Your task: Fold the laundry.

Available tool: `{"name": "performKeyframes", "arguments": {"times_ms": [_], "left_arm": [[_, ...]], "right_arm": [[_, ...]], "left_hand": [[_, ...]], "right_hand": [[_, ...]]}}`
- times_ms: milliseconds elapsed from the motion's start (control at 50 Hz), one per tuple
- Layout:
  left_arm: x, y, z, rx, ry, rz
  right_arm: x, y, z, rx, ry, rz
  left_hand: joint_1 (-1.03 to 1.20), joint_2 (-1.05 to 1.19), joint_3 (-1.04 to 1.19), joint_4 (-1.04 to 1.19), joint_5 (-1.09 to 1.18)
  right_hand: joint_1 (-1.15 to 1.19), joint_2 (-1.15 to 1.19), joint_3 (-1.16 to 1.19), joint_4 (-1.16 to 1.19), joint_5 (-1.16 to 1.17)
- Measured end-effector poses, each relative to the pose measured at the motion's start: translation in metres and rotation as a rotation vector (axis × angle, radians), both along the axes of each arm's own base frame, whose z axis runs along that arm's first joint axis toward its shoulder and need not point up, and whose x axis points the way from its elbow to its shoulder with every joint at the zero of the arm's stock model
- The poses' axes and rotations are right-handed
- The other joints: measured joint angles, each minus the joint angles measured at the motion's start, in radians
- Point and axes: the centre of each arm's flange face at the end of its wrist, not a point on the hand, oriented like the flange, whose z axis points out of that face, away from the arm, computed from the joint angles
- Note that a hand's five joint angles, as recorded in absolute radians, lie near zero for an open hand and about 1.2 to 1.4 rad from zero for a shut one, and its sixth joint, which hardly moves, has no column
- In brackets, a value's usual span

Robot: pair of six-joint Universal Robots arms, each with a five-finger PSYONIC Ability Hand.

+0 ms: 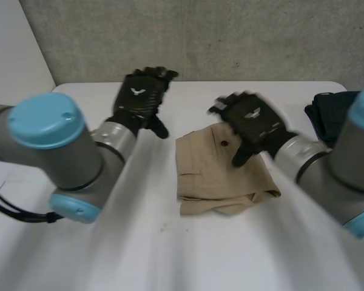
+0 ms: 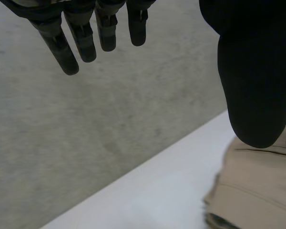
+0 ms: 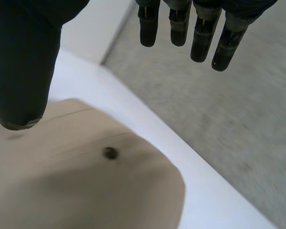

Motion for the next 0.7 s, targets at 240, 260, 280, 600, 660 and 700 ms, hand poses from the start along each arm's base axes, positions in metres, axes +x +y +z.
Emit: {"name": "performKeyframes", "arguments": {"times_ms": [240, 260, 280, 600, 660, 700], "left_arm": [[-0.061, 0.016, -0.061, 0.159, -0.094, -0.174], [-0.063, 0.017, -0.068, 0.179, -0.106, -0.177], [-0.064, 0.016, -0.074, 0.200, -0.120, -0.179], [-0.048, 0.013, -0.122, 0.407, -0.267, -0.136], [-0.048, 0.012, -0.116, 0.400, -0.263, -0.135], [-0.047, 0.011, -0.101, 0.378, -0.246, -0.136]], "right_arm": [[-0.032, -0.044, -0.027, 0.322, -0.052, -0.161], [-0.032, -0.046, -0.033, 0.337, -0.032, -0.160], [-0.031, -0.048, -0.039, 0.352, -0.014, -0.158], [-0.031, -0.071, -0.095, 0.339, 0.230, -0.219], [-0.033, -0.071, -0.091, 0.321, 0.238, -0.228], [-0.036, -0.070, -0.082, 0.301, 0.235, -0.236]], "left_hand": [[0.003, 0.000, 0.000, -0.003, 0.000], [0.003, 0.000, 0.000, -0.003, 0.000], [0.003, 0.000, 0.000, -0.003, 0.000], [0.003, 0.000, 0.000, -0.003, 0.000], [0.003, 0.000, -0.002, -0.003, 0.000], [0.000, 0.000, -0.009, -0.003, 0.000]], "right_hand": [[0.000, 0.000, 0.000, 0.000, 0.000], [0.000, 0.000, 0.000, 0.000, 0.000], [0.000, 0.000, 0.000, 0.000, 0.000], [-0.033, 0.000, -0.011, 0.000, 0.000], [-0.038, 0.000, -0.012, 0.000, 0.000], [-0.038, 0.000, -0.012, 0.000, 0.000]]}}
